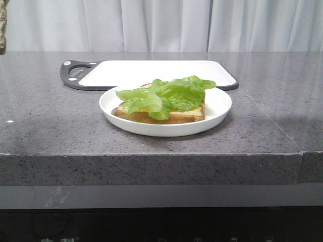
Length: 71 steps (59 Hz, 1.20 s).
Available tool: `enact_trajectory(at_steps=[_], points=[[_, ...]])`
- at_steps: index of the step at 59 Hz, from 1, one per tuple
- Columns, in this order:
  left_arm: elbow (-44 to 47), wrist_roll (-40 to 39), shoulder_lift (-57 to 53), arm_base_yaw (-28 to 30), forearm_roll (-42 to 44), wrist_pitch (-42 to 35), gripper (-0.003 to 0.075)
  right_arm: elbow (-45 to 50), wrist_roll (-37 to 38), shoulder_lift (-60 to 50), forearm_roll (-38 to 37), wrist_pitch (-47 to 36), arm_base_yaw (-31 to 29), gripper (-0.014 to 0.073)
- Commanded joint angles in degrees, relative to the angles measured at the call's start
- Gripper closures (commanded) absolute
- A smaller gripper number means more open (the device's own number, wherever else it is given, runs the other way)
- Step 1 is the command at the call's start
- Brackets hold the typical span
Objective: Left arm grabs bread, right arm adds lettuce
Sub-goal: 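Carry the held bread slice over the lettuce with the left gripper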
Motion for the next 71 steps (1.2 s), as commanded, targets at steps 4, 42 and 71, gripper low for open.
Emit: enact_trajectory(at_steps=[4,42,71], points=[[-1.63,-0.01,0.79,0.10,-6.88,-5.44,0.0741,5.84,-0.44,-9.89,-0.41,-9.04,-0.06,0.0658],[-28.83,16.65,39.18,-4.52,-46.67,14.93,0.0741,25.75,-0.49,-38.36,-3.59,-12.44,-0.06,0.0658],[-47.13,34.50,69.18,5.17,-75.65,44.32,0.0741,29.14,-0.44,-43.94,-3.59,-12.64,-0.06,0.0658]])
